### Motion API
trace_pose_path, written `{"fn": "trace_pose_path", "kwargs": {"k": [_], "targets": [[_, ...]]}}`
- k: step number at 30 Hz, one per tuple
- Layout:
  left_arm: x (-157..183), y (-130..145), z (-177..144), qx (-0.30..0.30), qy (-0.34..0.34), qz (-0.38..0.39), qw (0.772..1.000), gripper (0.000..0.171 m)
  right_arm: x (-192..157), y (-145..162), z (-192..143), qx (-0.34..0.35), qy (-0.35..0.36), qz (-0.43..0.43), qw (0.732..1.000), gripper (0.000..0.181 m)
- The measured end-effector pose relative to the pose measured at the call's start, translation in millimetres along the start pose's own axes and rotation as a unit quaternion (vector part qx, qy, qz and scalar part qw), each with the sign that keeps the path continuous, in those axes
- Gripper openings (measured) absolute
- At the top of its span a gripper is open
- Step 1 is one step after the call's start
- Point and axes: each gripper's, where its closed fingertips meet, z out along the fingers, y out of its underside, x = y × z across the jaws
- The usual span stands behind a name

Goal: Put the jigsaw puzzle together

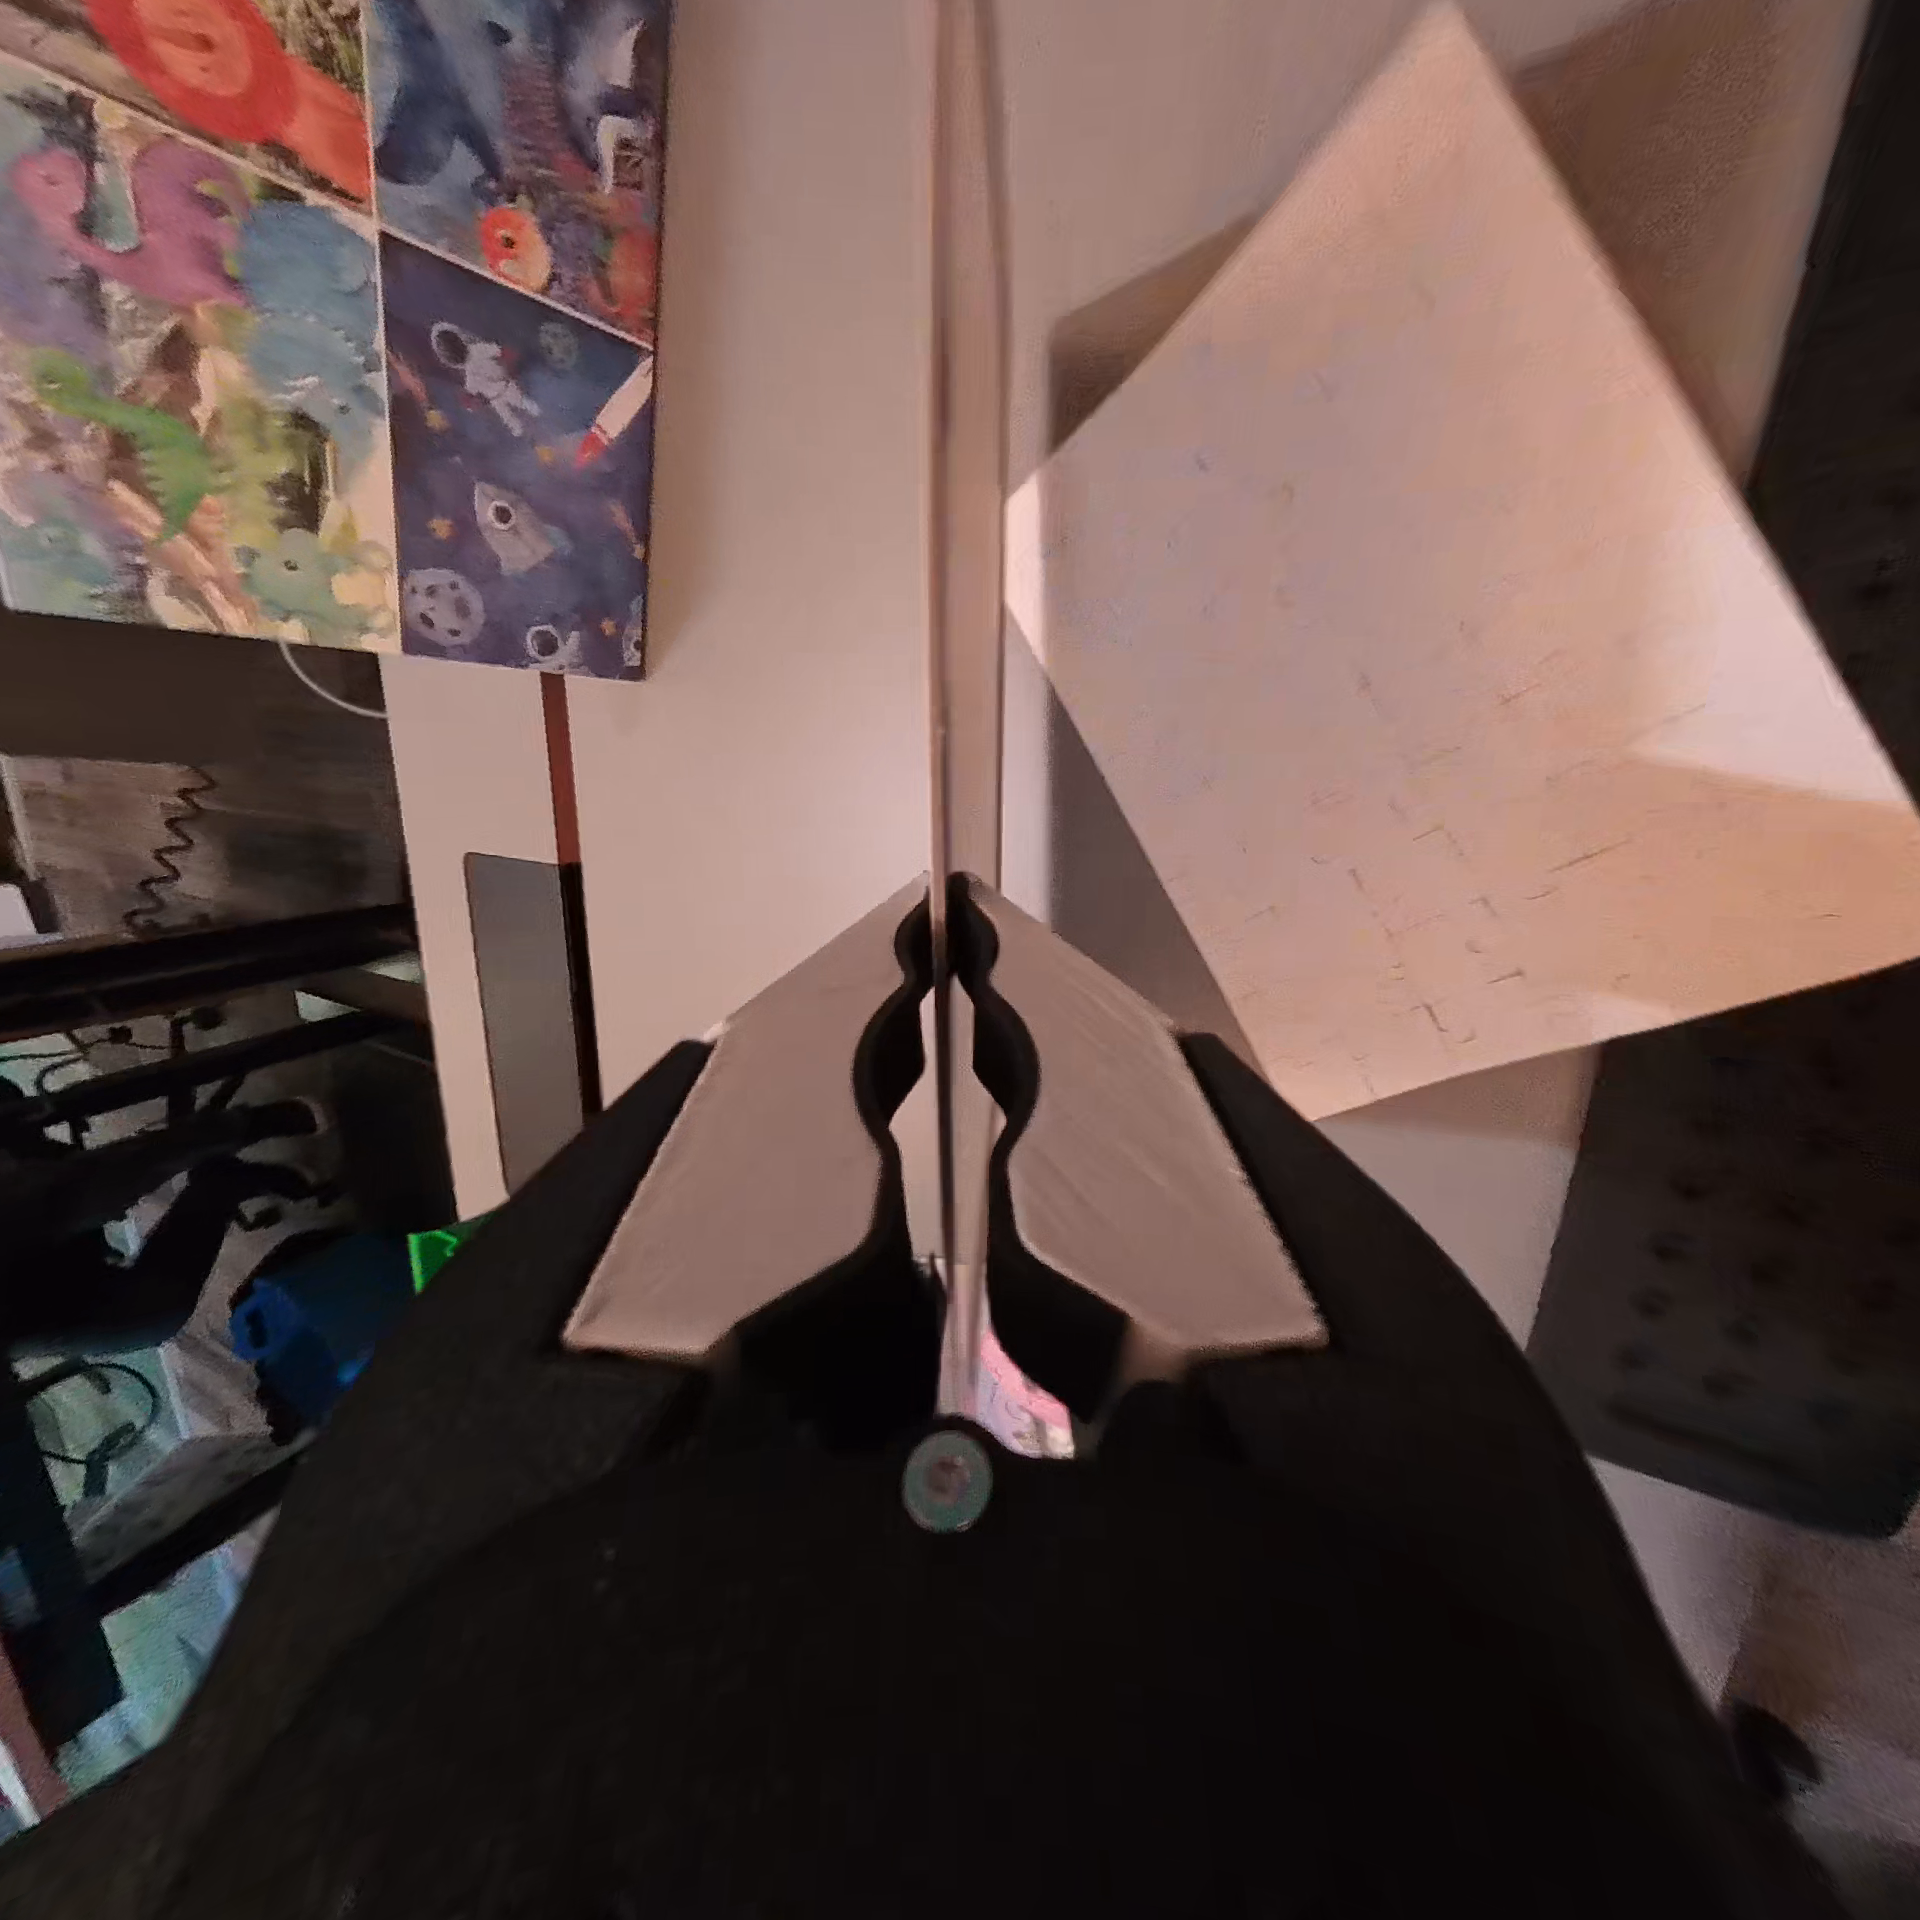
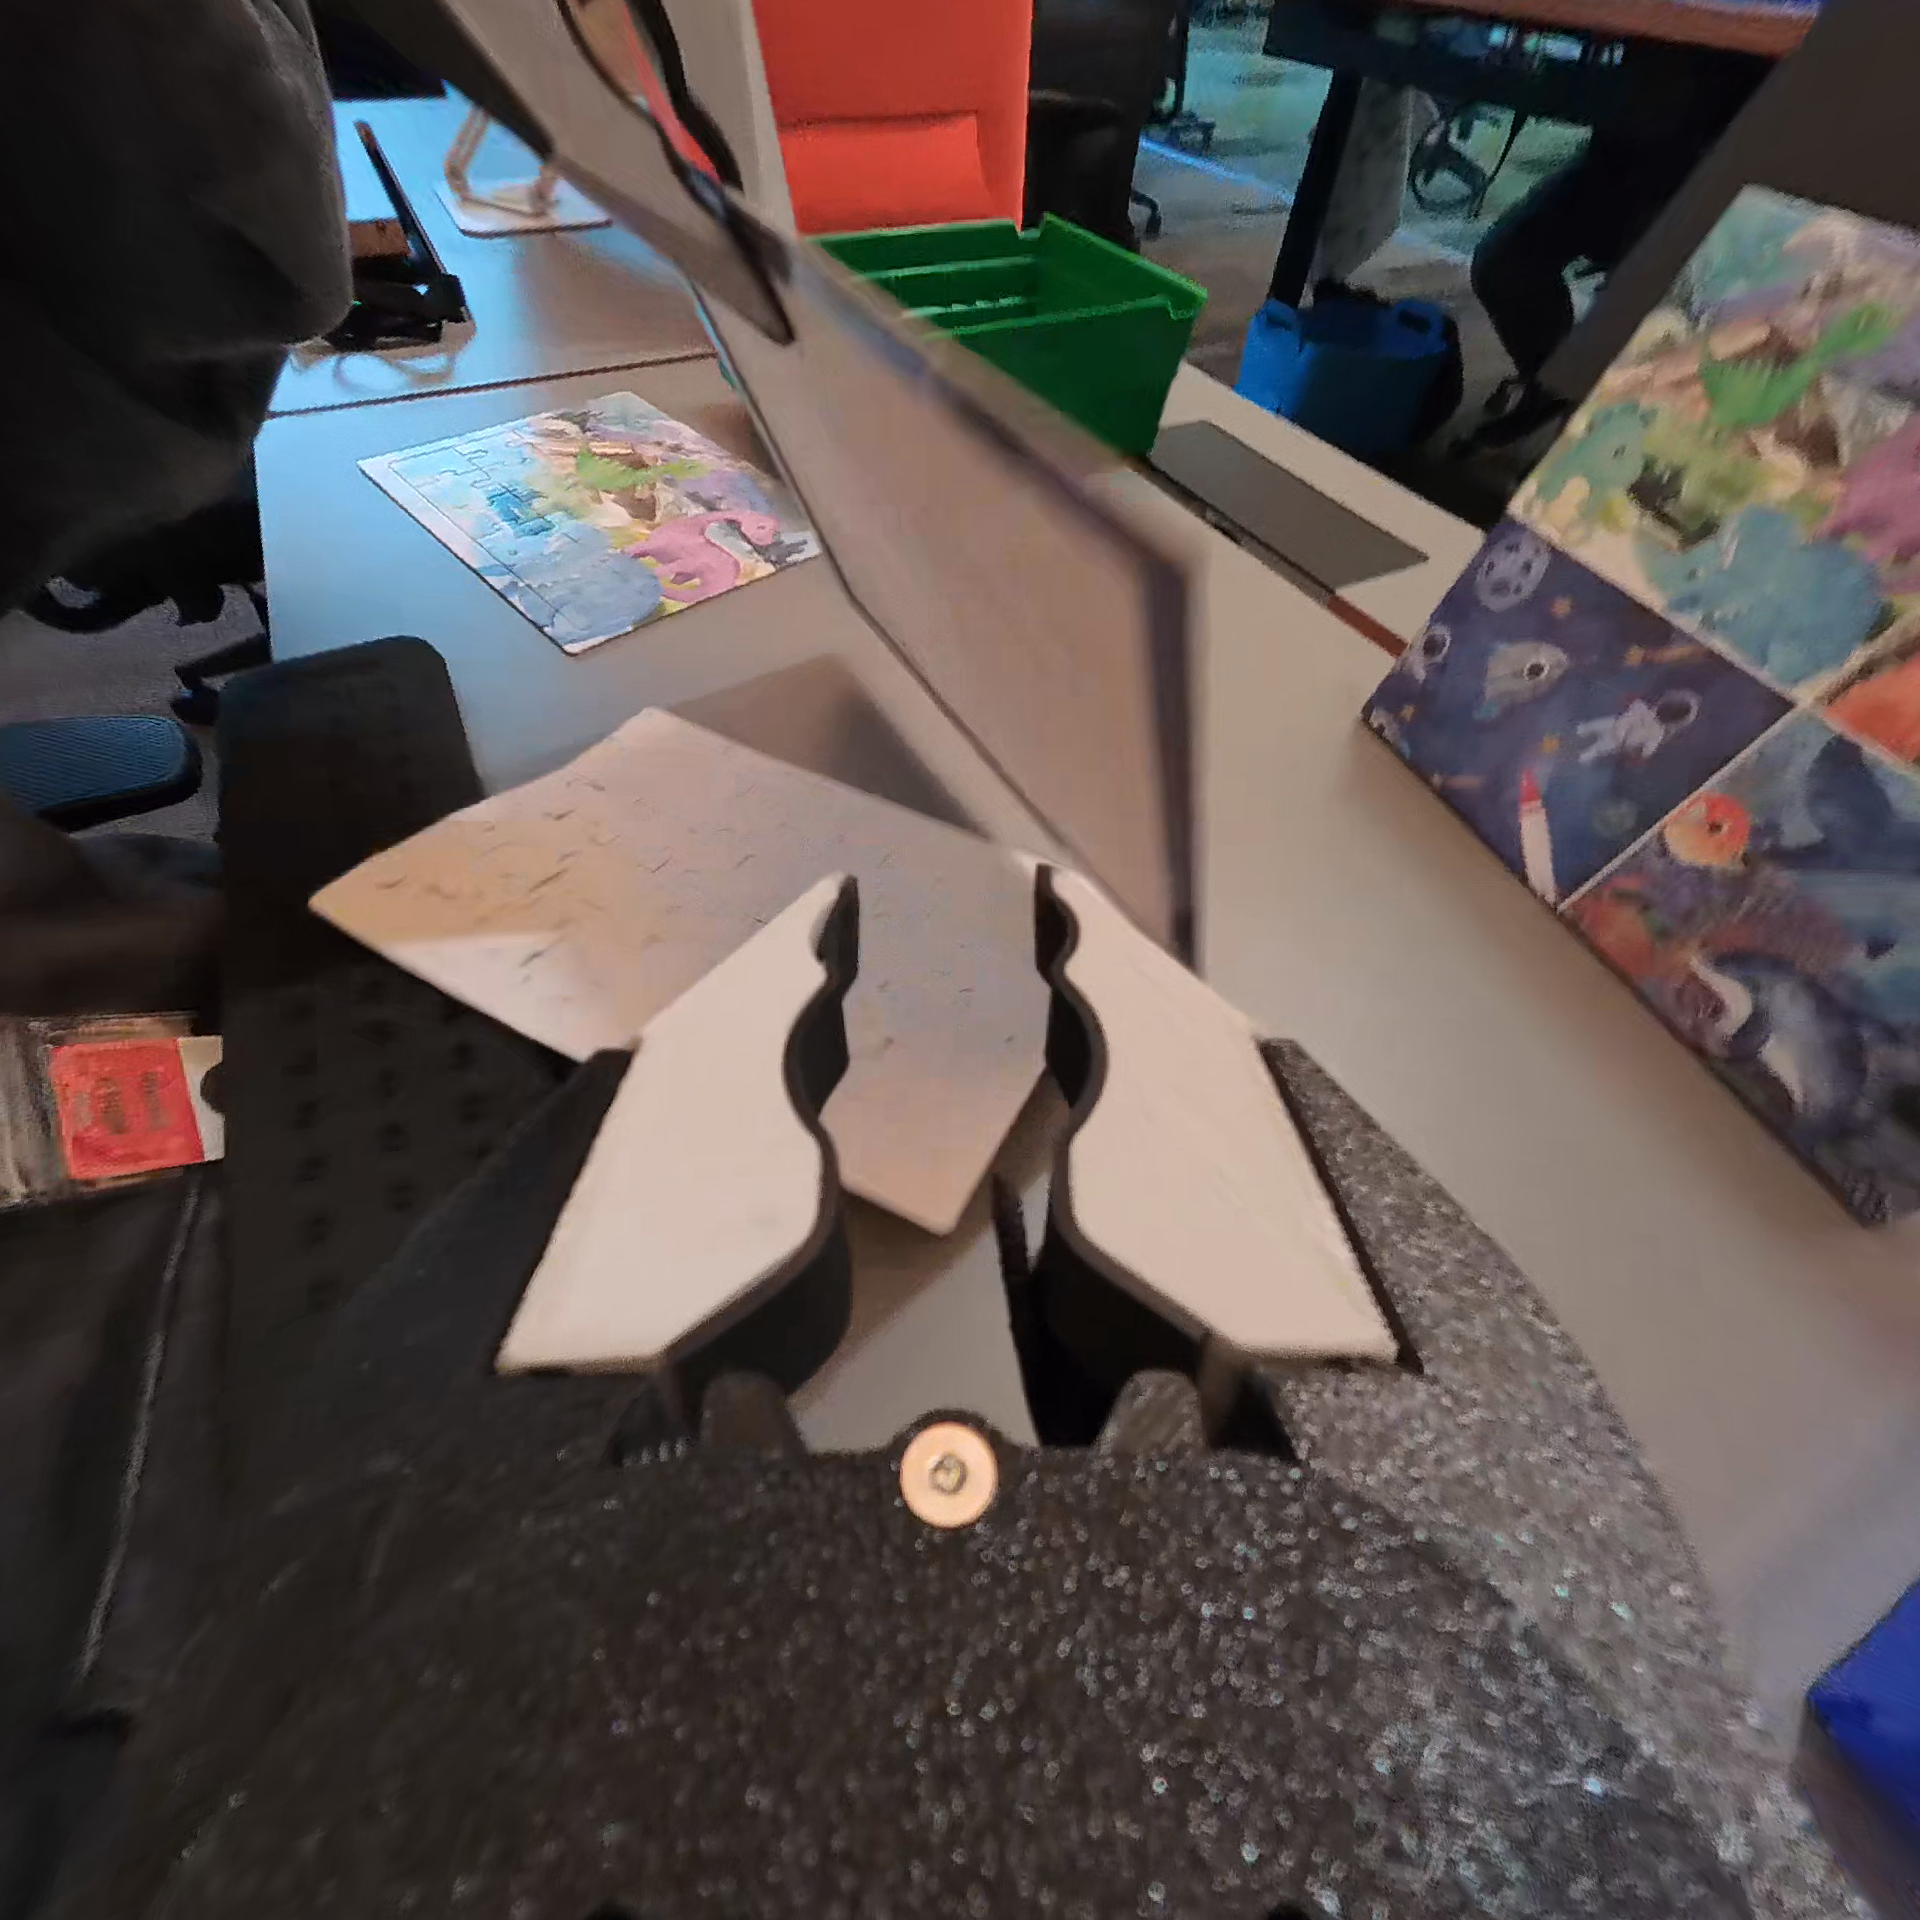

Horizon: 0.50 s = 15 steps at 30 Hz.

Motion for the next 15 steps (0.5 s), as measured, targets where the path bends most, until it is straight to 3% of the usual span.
{"fn": "trace_pose_path", "kwargs": {"k": [3,8,11,15], "targets": [[-13,5,2,-0.001,0.005,-0.021,1.000,0.000,5,25,-5,-0.013,0.000,0.042,0.999,0.033],[-44,15,-10,0.024,0.095,-0.086,0.991,0.000,12,48,6,-0.039,-0.003,0.089,0.995,0.035],[-80,47,-9,0.018,0.155,-0.153,0.976,0.000,5,50,21,-0.046,-0.020,0.090,0.995,0.035],[-104,93,15,-0.006,0.248,-0.228,0.941,0.000,-2,60,39,-0.073,-0.022,0.067,0.995,0.035]]}}
